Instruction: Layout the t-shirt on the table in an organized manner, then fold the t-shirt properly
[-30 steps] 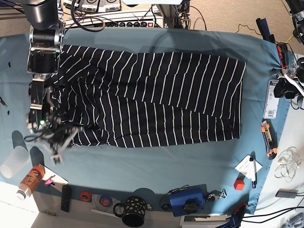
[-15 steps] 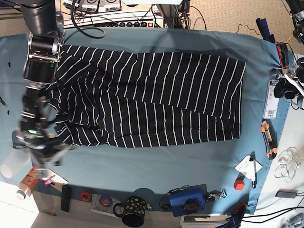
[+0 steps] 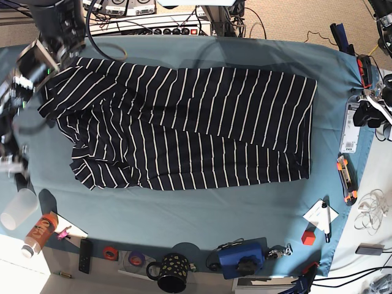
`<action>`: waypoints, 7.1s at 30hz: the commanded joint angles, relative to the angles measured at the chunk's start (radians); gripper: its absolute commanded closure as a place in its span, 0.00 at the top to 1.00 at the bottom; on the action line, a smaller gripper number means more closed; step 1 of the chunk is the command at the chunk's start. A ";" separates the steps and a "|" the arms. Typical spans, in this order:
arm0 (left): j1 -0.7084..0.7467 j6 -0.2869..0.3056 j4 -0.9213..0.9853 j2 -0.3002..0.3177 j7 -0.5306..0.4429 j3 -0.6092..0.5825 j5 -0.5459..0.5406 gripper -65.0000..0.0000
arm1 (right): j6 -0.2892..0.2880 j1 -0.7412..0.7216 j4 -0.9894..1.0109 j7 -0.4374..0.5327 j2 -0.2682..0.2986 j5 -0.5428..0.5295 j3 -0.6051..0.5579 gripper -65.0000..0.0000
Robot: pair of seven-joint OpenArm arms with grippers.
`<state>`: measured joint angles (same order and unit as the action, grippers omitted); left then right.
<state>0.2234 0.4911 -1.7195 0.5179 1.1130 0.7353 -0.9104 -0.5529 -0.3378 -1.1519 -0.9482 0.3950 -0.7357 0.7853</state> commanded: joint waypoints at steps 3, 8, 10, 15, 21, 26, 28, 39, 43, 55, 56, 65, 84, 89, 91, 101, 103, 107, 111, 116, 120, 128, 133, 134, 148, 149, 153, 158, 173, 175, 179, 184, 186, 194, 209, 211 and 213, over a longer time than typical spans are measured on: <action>-0.007 0.004 -0.013 0.022 -0.023 0.008 -0.019 0.48 | -0.106 0.005 0.038 -0.101 0.018 -0.086 -0.003 0.00; -0.008 0.004 -0.013 0.022 -0.023 0.008 -0.018 0.48 | -0.145 0.027 0.050 -0.381 0.018 -0.214 -0.092 0.00; -0.007 0.004 -0.013 0.022 -0.023 0.008 -0.018 0.48 | -0.145 0.027 0.050 -0.433 0.018 -0.213 -0.146 0.06; -0.007 0.004 -0.013 0.022 -0.023 0.008 -0.018 0.48 | -0.145 0.027 0.050 -0.448 0.018 -0.159 -0.332 0.22; -0.007 0.004 -0.013 0.022 -0.022 0.008 -0.018 0.48 | -0.145 0.028 0.032 -0.448 0.018 -0.167 -0.491 0.00; -0.007 0.004 -0.013 0.022 -0.022 0.008 -0.018 0.48 | -0.145 0.028 -0.068 -0.448 0.018 -0.304 -0.472 0.00; -0.007 0.004 -0.013 0.022 -0.022 0.008 -0.018 0.48 | -0.145 0.029 -0.127 -0.448 0.018 -0.362 -0.469 0.00; -0.007 0.004 -0.013 0.022 -0.022 0.008 -0.018 0.48 | -0.145 0.238 -0.405 -0.448 0.018 -0.378 -0.470 0.00; -0.007 0.004 -0.013 0.022 -0.022 0.008 -0.018 0.48 | -0.145 0.244 -0.405 -0.448 0.040 -0.370 -0.485 0.08; -0.007 0.004 -0.013 0.022 -0.022 0.008 -0.018 0.48 | -0.145 0.169 -0.405 -0.448 0.198 -0.566 -0.417 0.34; -0.007 0.004 -0.013 0.022 -0.022 0.008 -0.018 0.48 | -0.145 0.154 -0.405 -0.448 0.196 -0.531 -0.412 0.34; -0.008 0.004 -0.013 0.013 -0.030 0.008 -0.018 0.48 | -0.145 0.048 -0.405 -0.448 0.196 -0.256 -0.659 0.34; -0.010 0.008 -0.013 -0.074 -0.059 0.008 -0.018 0.48 | -0.075 -0.072 -0.405 -0.448 0.195 -0.040 -1.068 0.34; -0.010 0.008 -0.013 -0.074 -0.059 0.008 -0.018 0.48 | -0.011 -0.072 -0.405 -0.415 0.195 0.075 -1.067 0.34; -0.010 0.008 -0.013 -0.074 -0.059 0.008 -0.018 0.48 | 0.006 -0.072 -0.405 -0.412 0.196 0.112 -1.067 0.34; -0.010 0.008 -0.013 -0.074 -0.059 0.008 -0.018 0.48 | 0.045 -0.073 -0.405 -0.346 0.196 0.188 -1.067 0.34; -0.010 0.008 -0.013 -0.074 -0.059 0.008 -0.018 0.48 | 0.061 -0.072 -0.405 -0.322 0.196 0.220 -1.067 0.34; -0.010 0.007 -0.013 -0.074 -0.059 0.008 -0.018 0.48 | 0.064 -0.072 -0.405 -0.336 0.196 0.222 -1.067 0.34; -0.010 0.007 -0.013 -0.074 -0.059 0.008 -0.018 0.48 | 0.064 -0.072 -0.405 -0.368 0.196 0.192 -1.067 0.34; -0.010 0.007 -0.013 -0.074 -0.058 0.008 -0.018 0.48 | 0.064 -0.056 -0.405 -0.385 0.195 0.183 -1.067 0.34; -0.010 0.007 -0.013 -0.074 -0.059 0.008 -0.018 0.48 | 0.064 -0.019 -0.404 -0.369 0.196 0.183 -1.067 0.34; -0.010 0.007 -0.013 -0.074 -0.059 0.008 -0.018 0.48 | 0.069 0.003 -0.404 -0.288 0.196 0.289 -1.067 0.07; -0.010 0.008 -0.013 -0.074 -0.059 0.008 -0.018 0.48 | 0.110 0.005 -0.404 -0.193 0.196 0.398 -1.067 0.00; -0.010 0.007 -0.013 -0.074 -0.059 0.008 -0.018 0.48 | 0.122 0.005 -0.404 -0.164 0.196 0.430 -1.067 0.00; -0.010 0.007 -0.013 -0.074 -0.060 0.008 -0.018 0.48 | 0.259 -0.149 -0.404 -0.035 0.198 0.605 -1.019 0.00; -0.010 0.007 -0.013 -0.074 -0.060 0.008 -0.018 0.48 | 0.259 -0.158 -0.404 -0.034 0.198 0.605 -1.002 0.00; -0.010 0.007 -0.013 -0.074 -0.060 0.008 -0.018 0.48 | 0.259 -0.160 -0.404 -0.024 0.198 0.592 -0.931 0.00; -0.010 0.007 -0.013 -0.075 -0.060 0.008 -0.018 0.48 | 0.291 -0.161 -0.404 0.010 0.197 0.642 -0.867 0.00; -0.128 0.031 -0.011 -0.074 -0.170 -0.159 0.142 0.48 | 0.172 -0.055 -0.404 -0.006 0.162 0.457 -0.838 0.00; -0.195 -0.004 -0.006 -0.074 -0.172 -0.253 0.217 0.48 | 0.172 -0.047 -0.404 -0.009 0.141 0.457 -0.838 0.00; -0.343 -0.050 0.064 -0.074 -0.224 -0.454 0.340 0.48 | 0.172 -0.044 -0.404 -0.020 0.102 0.460 -0.838 0.00; -0.563 -0.107 0.321 -0.080 -0.249 -0.642 0.380 0.50 | 0.172 -0.044 -0.404 -0.030 0.098 0.469 -0.838 0.00; -0.653 -0.104 0.440 -0.095 -0.249 -0.674 0.377 0.50 | 0.172 -0.044 -0.404 -0.030 0.098 0.473 -0.838 0.00; -0.874 -0.006 0.774 -0.191 -0.245 -0.682 0.332 0.50 | 0.172 -0.039 -0.404 -0.048 0.098 0.475 -0.838 0.00; -0.896 -0.064 0.902 -0.261 -0.320 -0.682 0.546 0.52 | 0.172 -0.006 -0.404 -0.054 0.098 0.509 -0.838 0.00; -0.888 -0.045 0.903 -0.277 -0.318 -0.682 0.562 0.52 | 0.172 -0.006 -0.404 -0.054 0.098 0.508 -0.838 0.00; -0.883 -0.046 0.903 -0.293 -0.323 -0.682 0.583 0.52 | 0.172 -0.006 -0.404 -0.054 0.098 0.508 -0.838 0.00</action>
<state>-0.6266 0.4412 -0.8028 0.2203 0.7937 0.0509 -0.3222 -0.3855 -0.3164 -1.5425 -1.0210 0.4786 -0.2295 -0.0608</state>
